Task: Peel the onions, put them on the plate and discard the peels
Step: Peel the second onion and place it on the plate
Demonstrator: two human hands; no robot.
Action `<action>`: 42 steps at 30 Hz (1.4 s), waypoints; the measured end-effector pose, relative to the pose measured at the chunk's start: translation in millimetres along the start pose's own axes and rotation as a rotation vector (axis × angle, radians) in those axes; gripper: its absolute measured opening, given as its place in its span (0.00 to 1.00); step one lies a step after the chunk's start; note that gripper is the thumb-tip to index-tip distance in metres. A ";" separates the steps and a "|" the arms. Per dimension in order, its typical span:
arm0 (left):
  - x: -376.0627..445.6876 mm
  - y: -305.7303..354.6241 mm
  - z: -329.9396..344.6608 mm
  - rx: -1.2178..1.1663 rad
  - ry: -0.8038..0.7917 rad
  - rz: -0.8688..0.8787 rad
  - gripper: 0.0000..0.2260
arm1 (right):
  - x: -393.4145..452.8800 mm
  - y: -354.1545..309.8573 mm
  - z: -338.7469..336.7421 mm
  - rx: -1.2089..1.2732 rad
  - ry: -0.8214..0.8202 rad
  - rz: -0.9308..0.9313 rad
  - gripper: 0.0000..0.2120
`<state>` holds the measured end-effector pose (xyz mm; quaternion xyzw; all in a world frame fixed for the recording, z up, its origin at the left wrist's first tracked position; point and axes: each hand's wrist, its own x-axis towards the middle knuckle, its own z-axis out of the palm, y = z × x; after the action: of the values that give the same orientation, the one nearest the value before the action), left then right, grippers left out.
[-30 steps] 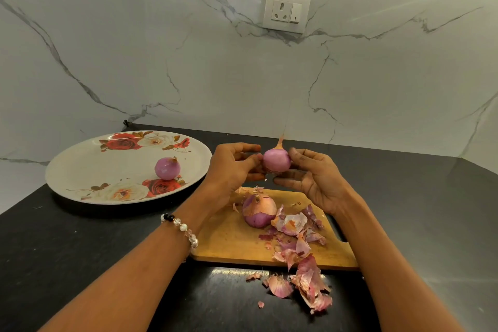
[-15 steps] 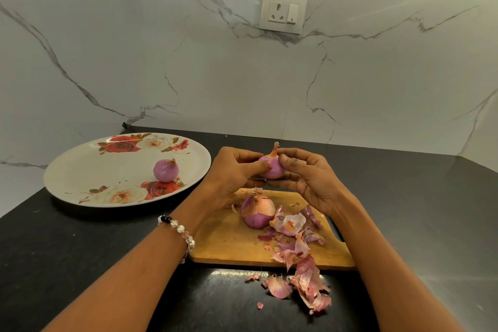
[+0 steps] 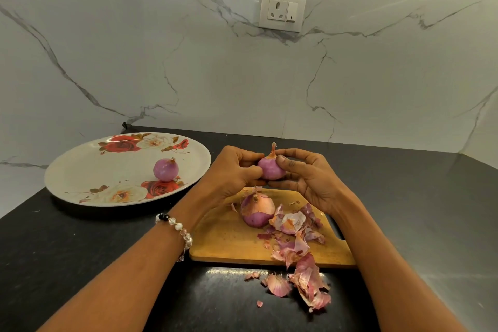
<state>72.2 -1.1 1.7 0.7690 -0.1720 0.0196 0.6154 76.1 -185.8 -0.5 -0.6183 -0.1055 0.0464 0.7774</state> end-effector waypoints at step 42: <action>9.7 -4.4 -1.6 -0.017 0.356 -0.054 0.05 | 2.5 -3.6 -3.4 0.326 0.047 -0.058 0.13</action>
<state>82.8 -1.1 0.3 0.7523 -0.0400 0.1374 0.6431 79.1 -189.4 2.6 -0.4817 -0.0961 0.0261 0.8707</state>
